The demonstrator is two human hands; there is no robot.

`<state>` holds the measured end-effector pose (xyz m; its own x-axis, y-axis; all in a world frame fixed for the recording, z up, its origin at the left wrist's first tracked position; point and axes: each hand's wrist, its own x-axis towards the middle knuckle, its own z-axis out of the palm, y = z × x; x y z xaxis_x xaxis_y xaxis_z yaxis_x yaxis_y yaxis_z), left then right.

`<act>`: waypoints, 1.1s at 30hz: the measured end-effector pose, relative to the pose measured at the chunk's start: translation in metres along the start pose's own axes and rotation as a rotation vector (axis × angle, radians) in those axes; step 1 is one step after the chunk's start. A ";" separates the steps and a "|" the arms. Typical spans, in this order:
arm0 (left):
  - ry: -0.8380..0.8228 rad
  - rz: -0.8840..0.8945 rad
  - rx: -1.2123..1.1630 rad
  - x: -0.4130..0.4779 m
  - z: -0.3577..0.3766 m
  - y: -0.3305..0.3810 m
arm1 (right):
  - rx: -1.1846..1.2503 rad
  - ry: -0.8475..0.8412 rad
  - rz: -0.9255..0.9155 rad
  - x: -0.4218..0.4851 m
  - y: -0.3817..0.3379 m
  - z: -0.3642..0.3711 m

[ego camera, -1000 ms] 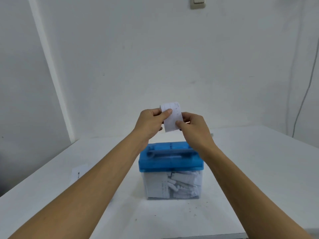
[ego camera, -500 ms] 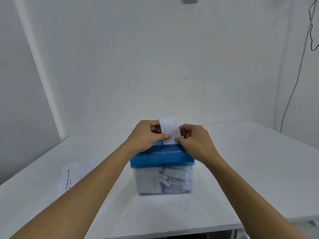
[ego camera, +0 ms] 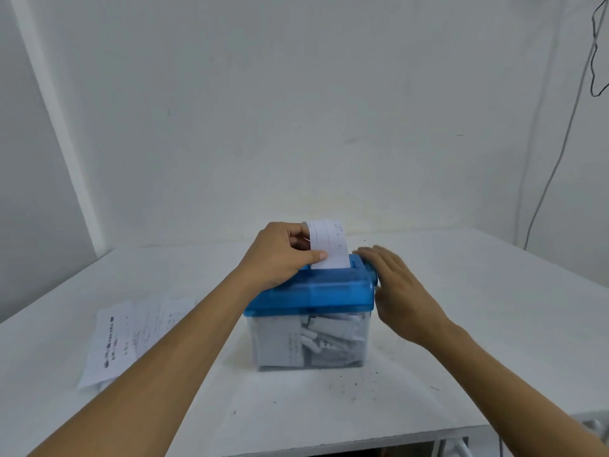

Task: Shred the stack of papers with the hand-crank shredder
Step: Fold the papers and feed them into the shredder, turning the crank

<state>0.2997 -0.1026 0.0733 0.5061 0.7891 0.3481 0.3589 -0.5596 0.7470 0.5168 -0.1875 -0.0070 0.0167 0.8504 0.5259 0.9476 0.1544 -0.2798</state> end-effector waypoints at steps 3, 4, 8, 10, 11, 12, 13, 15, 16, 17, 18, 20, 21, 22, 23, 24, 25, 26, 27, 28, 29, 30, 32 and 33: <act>-0.003 0.003 0.009 0.000 0.001 -0.001 | -0.003 0.004 -0.001 -0.003 0.008 0.015; -0.006 0.004 0.012 0.000 0.001 0.000 | 0.007 0.010 0.005 -0.004 0.008 0.018; -0.034 0.010 0.024 -0.002 0.000 0.001 | -0.004 -0.039 0.042 -0.014 0.003 0.027; -0.052 0.008 0.029 -0.003 0.001 0.002 | -0.048 -0.066 0.041 -0.015 -0.002 0.028; -0.060 0.005 0.038 -0.004 0.000 0.002 | -0.078 -0.082 0.039 -0.012 -0.005 0.027; -0.072 0.005 0.057 -0.004 -0.001 0.003 | -0.103 -0.092 0.043 -0.010 -0.007 0.026; -0.085 0.005 0.082 -0.005 -0.002 0.004 | -0.116 -0.092 0.049 -0.009 -0.009 0.026; -0.116 0.007 0.137 -0.006 -0.004 0.006 | -0.136 -0.091 0.057 -0.009 -0.008 0.026; -0.137 0.007 0.159 -0.007 -0.005 0.007 | -0.150 -0.103 0.067 -0.011 -0.009 0.025; -0.159 0.007 0.179 -0.008 -0.006 0.007 | -0.151 -0.118 0.091 -0.013 -0.010 0.024; -0.175 0.009 0.201 -0.008 -0.006 0.007 | -0.138 -0.133 0.118 -0.015 -0.012 0.023; -0.192 0.009 0.241 -0.010 -0.005 0.007 | -0.113 -0.147 0.163 -0.020 -0.016 0.020; -0.198 -0.008 0.261 -0.010 -0.004 0.007 | -0.111 -0.161 0.176 -0.021 -0.019 0.019; -0.207 -0.032 0.291 -0.010 -0.003 0.005 | -0.109 -0.176 0.191 -0.022 -0.020 0.018; -0.212 -0.057 0.329 -0.010 -0.003 0.005 | -0.109 -0.190 0.206 -0.024 -0.022 0.016; -0.214 -0.084 0.366 -0.009 -0.003 0.004 | -0.110 -0.201 0.220 -0.026 -0.023 0.014; -0.217 -0.108 0.393 -0.010 -0.004 0.005 | -0.118 -0.211 0.230 -0.028 -0.026 0.012; -0.227 -0.128 0.406 -0.010 -0.005 0.006 | -0.133 -0.222 0.241 -0.030 -0.029 0.009; -0.244 -0.141 0.407 -0.011 -0.005 0.007 | -0.149 -0.238 0.256 -0.032 -0.032 0.005; -0.263 -0.151 0.401 -0.011 -0.006 0.009 | -0.166 -0.263 0.274 -0.033 -0.035 0.000; -0.278 -0.159 0.392 -0.011 -0.006 0.009 | -0.177 -0.287 0.289 -0.034 -0.038 -0.004; -0.290 -0.162 0.385 -0.011 -0.007 0.011 | -0.184 -0.318 0.307 -0.034 -0.040 -0.009; -0.307 -0.167 0.379 -0.010 -0.008 0.012 | -0.204 -0.417 0.337 -0.028 -0.048 -0.025; -0.318 -0.170 0.379 -0.009 -0.007 0.012 | -0.201 -0.483 0.355 -0.026 -0.053 -0.035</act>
<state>0.2934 -0.1146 0.0829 0.6080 0.7939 0.0059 0.6858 -0.5289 0.5000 0.4773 -0.2350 0.0224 0.2397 0.9708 -0.0063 0.9530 -0.2365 -0.1895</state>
